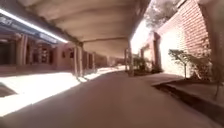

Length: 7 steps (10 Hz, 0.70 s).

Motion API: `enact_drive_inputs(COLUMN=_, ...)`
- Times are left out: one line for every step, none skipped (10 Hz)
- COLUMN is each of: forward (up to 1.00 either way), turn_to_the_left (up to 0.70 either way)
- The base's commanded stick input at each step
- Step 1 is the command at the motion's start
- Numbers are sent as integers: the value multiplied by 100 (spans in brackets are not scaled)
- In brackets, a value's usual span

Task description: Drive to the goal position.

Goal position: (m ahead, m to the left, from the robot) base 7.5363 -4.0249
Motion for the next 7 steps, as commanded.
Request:
enact_drive_inputs(forward=85, turn_to_the_left=0)
enact_drive_inputs(forward=85, turn_to_the_left=0)
enact_drive_inputs(forward=85, turn_to_the_left=0)
enact_drive_inputs(forward=85, turn_to_the_left=0)
enact_drive_inputs(forward=85, turn_to_the_left=0)
enact_drive_inputs(forward=85, turn_to_the_left=0)
enact_drive_inputs(forward=85, turn_to_the_left=0)
